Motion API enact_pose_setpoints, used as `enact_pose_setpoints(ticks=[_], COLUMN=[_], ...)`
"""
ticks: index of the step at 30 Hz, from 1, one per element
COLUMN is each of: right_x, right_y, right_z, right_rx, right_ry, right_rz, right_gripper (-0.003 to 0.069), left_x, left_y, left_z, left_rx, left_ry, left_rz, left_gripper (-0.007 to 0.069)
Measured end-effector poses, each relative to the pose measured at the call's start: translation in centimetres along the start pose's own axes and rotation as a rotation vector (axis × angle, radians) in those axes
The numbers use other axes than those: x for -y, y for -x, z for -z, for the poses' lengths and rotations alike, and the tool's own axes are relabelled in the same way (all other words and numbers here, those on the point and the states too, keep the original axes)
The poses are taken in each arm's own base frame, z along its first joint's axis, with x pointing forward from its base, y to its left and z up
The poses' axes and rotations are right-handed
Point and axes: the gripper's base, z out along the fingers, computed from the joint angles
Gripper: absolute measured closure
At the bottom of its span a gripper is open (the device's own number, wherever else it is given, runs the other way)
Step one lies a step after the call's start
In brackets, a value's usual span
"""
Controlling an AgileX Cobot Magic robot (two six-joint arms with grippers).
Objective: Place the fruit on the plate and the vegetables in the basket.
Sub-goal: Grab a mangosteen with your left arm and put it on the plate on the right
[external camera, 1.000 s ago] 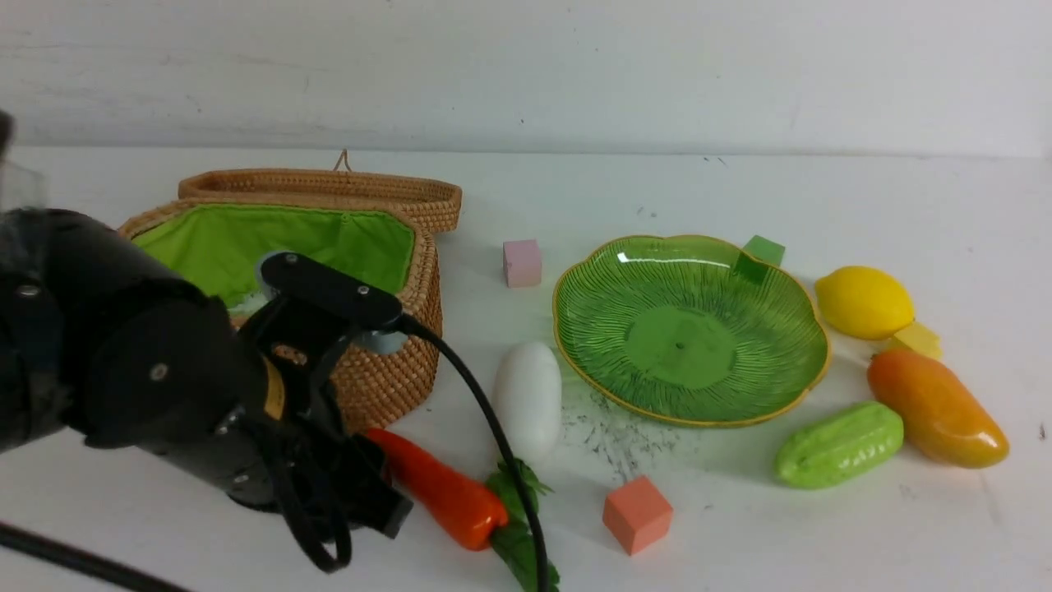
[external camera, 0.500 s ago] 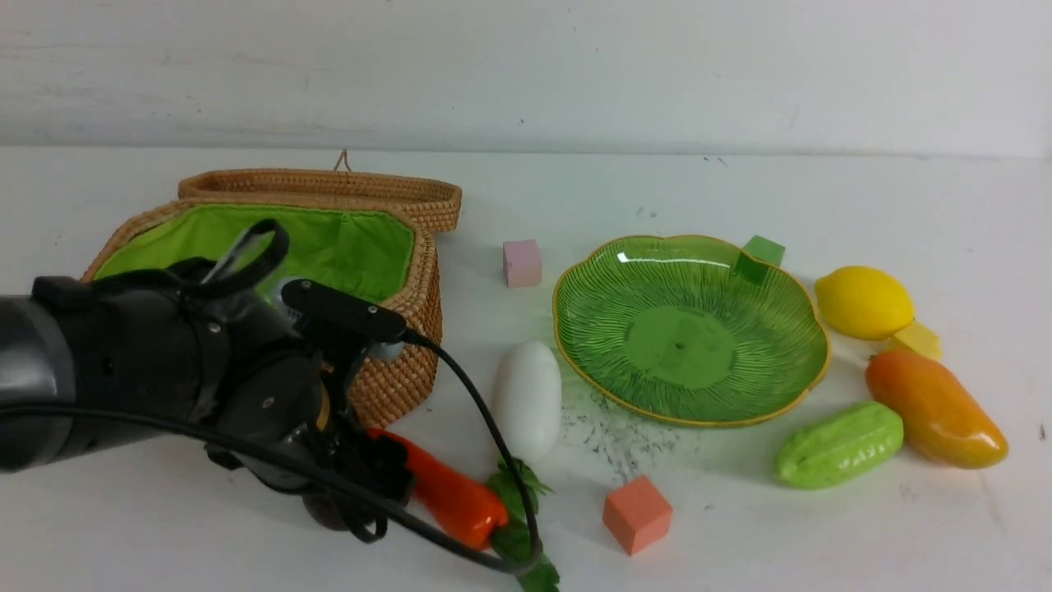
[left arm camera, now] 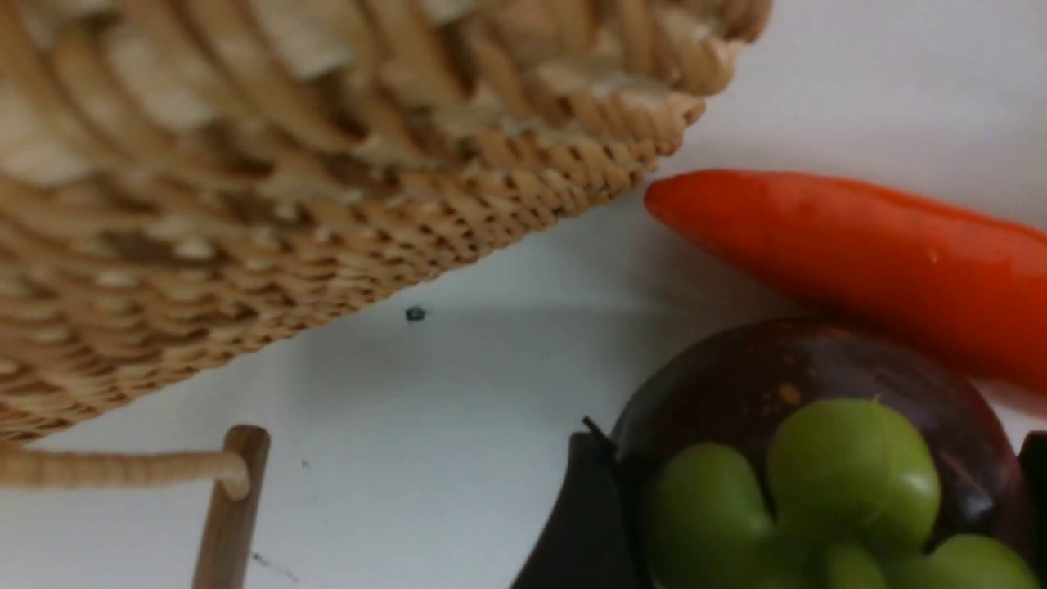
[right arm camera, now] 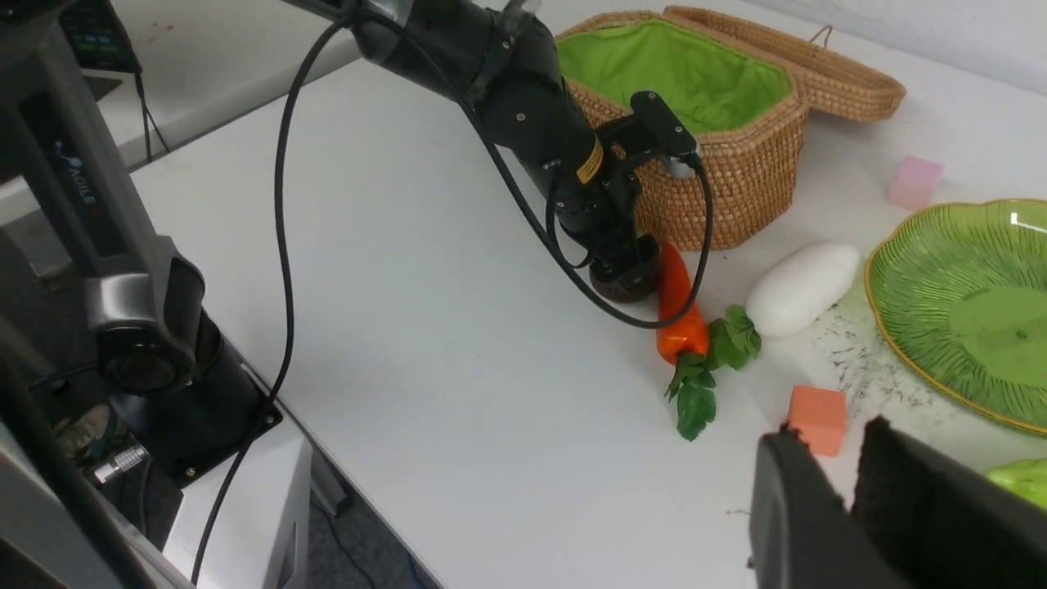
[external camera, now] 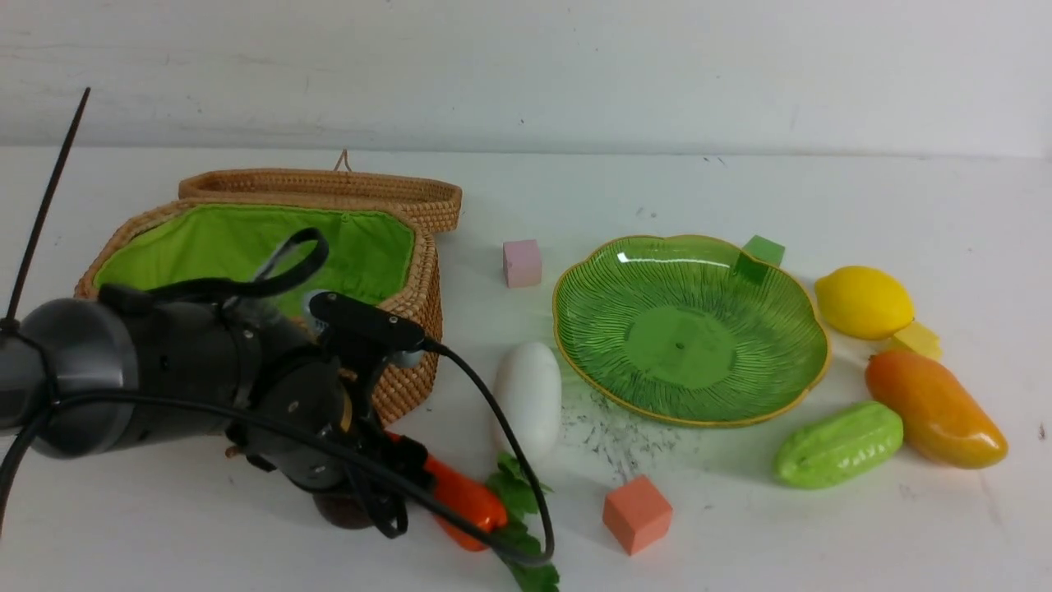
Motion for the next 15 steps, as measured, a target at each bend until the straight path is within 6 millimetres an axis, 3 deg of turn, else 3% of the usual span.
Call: enact_pose_setpoints(ticks=[9,15], right_x=[0.0,-0.1], right_y=[0.0,0.0], right_z=[0.0,0.0], right_rx=[0.001,0.001], right_ry=[0.005,0.006], right_rz=[-0.002,0.003], right_gripper=[0.0528,0.0528], left_x=[-0.2,-0.5], left_y=[-0.5,-0.8], left_z=[0.6,3.7], left_rx=[-0.07,-0.085], left_ry=[0.017,0.014], left_rz=[0.025,0.075], left_gripper=[0.0065,0.0065])
